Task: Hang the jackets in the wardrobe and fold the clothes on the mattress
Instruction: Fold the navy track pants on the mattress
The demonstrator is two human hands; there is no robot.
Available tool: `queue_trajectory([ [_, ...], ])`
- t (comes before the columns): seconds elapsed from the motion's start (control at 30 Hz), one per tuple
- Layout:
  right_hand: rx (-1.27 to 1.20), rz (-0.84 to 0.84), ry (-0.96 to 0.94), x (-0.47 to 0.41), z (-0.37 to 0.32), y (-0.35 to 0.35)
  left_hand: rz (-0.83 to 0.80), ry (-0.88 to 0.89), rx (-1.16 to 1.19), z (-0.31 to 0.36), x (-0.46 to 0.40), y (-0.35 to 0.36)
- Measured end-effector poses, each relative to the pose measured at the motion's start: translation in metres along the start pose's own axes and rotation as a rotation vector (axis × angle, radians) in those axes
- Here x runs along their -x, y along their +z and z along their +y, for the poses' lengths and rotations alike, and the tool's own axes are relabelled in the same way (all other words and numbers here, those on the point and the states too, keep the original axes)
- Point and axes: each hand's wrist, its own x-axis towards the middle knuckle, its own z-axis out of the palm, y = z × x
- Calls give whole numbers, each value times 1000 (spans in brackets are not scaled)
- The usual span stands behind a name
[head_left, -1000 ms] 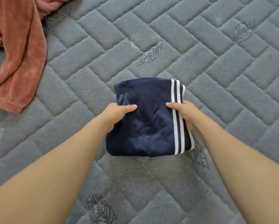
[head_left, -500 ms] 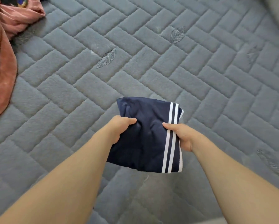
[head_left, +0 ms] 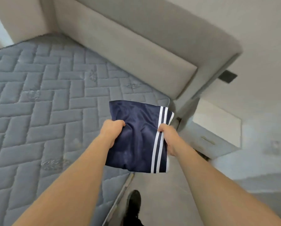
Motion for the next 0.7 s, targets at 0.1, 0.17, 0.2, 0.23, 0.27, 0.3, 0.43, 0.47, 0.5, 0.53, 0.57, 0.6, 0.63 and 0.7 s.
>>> queue_trajectory([
  [0.1,-45,159,-97,44,-14,-89,-122,105,-84,39,52,82],
  [0.17,-62,270,-153,73,-18,-149,-214,185,-160,61,91,137],
  [0.2,-80,318,-179,88,-19,-179,-263,232,-194,70,110,164],
  [0.23,-108,365,-208,103,-19,-208,-314,280,-223,78,130,192],
  [0.27,-139,417,-241,117,-19,-238,-367,326,-253,85,150,220],
  [0.3,-160,472,-274,130,-18,-267,-415,371,-288,91,170,248],
  [0.43,-235,679,-335,182,-6,-376,-568,547,-439,104,250,355],
  [0.47,-262,726,-350,194,-2,-402,-607,587,-458,105,270,380],
  [0.5,-287,774,-361,207,2,-426,-647,626,-480,106,289,404],
  [0.53,-312,824,-367,219,7,-449,-688,662,-497,106,308,427],
  [0.57,-343,872,-371,232,12,-470,-737,687,-507,106,327,449],
  [0.6,-377,917,-376,244,17,-491,-786,708,-518,105,346,470],
  [0.63,-412,964,-381,256,23,-510,-829,725,-532,104,363,491],
  [0.7,-483,1058,-395,278,34,-543,-911,752,-555,102,395,528],
])
